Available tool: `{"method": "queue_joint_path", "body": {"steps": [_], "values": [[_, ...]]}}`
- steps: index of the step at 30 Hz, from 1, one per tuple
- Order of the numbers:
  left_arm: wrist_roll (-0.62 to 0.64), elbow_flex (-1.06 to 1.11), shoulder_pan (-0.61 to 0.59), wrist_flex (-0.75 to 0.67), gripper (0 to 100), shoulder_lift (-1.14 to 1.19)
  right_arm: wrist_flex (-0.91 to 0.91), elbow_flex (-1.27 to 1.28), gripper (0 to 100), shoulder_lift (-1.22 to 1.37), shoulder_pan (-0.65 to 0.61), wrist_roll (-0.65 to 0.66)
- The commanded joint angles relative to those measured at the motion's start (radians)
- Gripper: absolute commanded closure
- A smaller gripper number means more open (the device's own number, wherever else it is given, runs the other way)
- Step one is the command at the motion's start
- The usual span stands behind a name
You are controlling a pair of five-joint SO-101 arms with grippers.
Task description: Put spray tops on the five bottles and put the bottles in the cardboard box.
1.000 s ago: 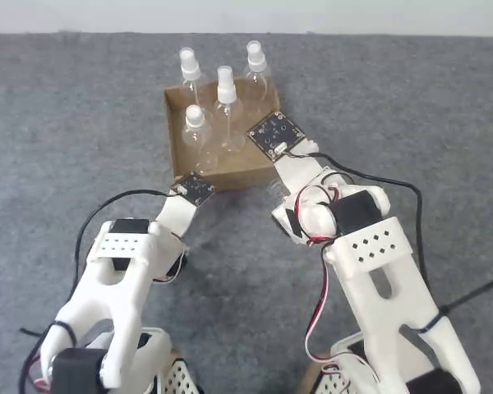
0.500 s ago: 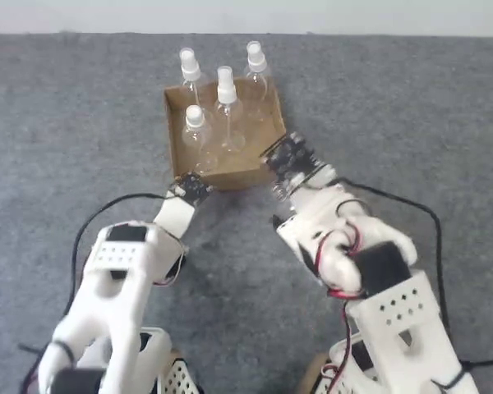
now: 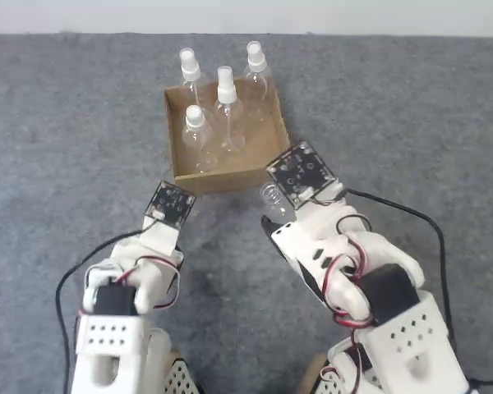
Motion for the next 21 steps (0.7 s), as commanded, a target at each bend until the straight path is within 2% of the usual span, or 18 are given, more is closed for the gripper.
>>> {"method": "queue_joint_path", "body": {"steps": [1, 8, 13, 21], "values": [[0.017, 0.016, -0.002, 0.066, 98, -0.199, -0.036, 0.014, 99.1, -0.053, -0.01, -0.029], [0.092, 0.025, -0.006, 0.16, 99, -0.397, -0.116, 0.112, 99.1, -0.151, -0.01, -0.029], [0.101, 0.047, -0.084, 0.176, 99, -0.516, -0.125, 0.144, 99.1, -0.237, -0.01, -0.029], [0.172, 0.028, -0.161, 0.153, 99, -0.528, -0.229, 0.264, 99.1, -0.338, -0.01, -0.029]]}}
